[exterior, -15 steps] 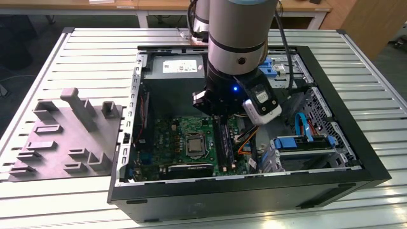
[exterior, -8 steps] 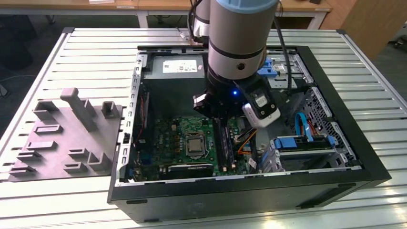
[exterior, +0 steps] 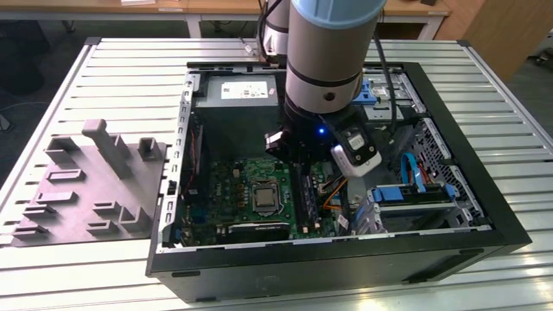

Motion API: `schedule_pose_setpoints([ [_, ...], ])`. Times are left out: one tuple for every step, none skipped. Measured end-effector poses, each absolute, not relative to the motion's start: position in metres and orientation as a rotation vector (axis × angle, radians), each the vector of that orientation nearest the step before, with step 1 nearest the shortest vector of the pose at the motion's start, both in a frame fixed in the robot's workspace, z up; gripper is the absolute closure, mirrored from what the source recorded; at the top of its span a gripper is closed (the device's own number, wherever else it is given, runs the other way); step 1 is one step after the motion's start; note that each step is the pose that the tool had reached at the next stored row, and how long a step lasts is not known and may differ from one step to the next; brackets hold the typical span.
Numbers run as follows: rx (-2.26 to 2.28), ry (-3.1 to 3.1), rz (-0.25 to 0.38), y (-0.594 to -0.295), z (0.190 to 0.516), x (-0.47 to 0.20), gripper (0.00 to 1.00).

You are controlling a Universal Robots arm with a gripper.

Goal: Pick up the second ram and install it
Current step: 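Insert the second ram into the second slot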

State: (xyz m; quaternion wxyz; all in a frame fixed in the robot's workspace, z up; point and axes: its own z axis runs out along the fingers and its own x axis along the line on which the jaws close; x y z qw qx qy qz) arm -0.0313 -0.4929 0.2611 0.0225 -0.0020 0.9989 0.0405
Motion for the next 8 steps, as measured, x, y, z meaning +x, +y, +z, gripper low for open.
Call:
schedule_pose_setpoints([
  [-0.006, 3.094, 0.126, -0.493, 0.260, -0.031, 0.89],
  [-0.006, 3.094, 0.126, -0.493, 0.258, -0.031, 0.89],
  [-0.006, 3.094, 0.126, -0.493, 0.256, -0.031, 0.89],
  [-0.006, 3.094, 0.127, -0.493, 0.254, -0.031, 0.89],
  [-0.006, 3.094, 0.127, -0.493, 0.253, -0.031, 0.89],
  [-0.006, 3.094, 0.127, -0.493, 0.251, -0.031, 0.89],
  [-0.006, 3.094, 0.127, -0.493, 0.249, -0.031, 0.89],
  [-0.006, 3.094, 0.127, -0.493, 0.248, -0.031, 0.89],
])
